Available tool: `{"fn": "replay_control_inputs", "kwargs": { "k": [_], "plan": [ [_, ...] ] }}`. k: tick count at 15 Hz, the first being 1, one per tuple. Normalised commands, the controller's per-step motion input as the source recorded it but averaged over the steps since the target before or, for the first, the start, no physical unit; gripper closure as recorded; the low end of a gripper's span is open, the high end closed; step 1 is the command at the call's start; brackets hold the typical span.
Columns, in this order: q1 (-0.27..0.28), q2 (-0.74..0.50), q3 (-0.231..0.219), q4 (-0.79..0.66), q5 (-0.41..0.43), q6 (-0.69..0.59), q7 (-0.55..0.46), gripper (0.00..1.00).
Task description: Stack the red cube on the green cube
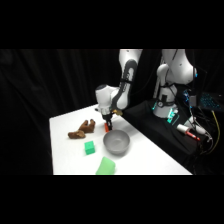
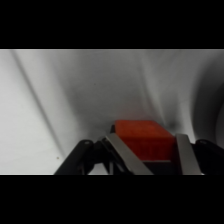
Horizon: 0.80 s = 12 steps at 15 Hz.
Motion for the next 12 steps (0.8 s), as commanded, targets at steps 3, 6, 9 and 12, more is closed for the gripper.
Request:
{"fn": "replay_control_inputs", "kwargs": {
  "k": [3,6,9,12],
  "plan": [
    [0.095,-0.19,-0.053,-0.04,-0.126,-0.11,0.07,0.66],
    [0.162,-0.38,-0.135,-0.01,-0.243,-0.40,0.12,0.67],
    [0.163,-0.42,-0.149,0.10,-0.324,-0.53,0.15,0.68],
    [0.082,-0.28,-0.042,0.22,-0.242,-0.51,0.06,0.68]
  ]
}}
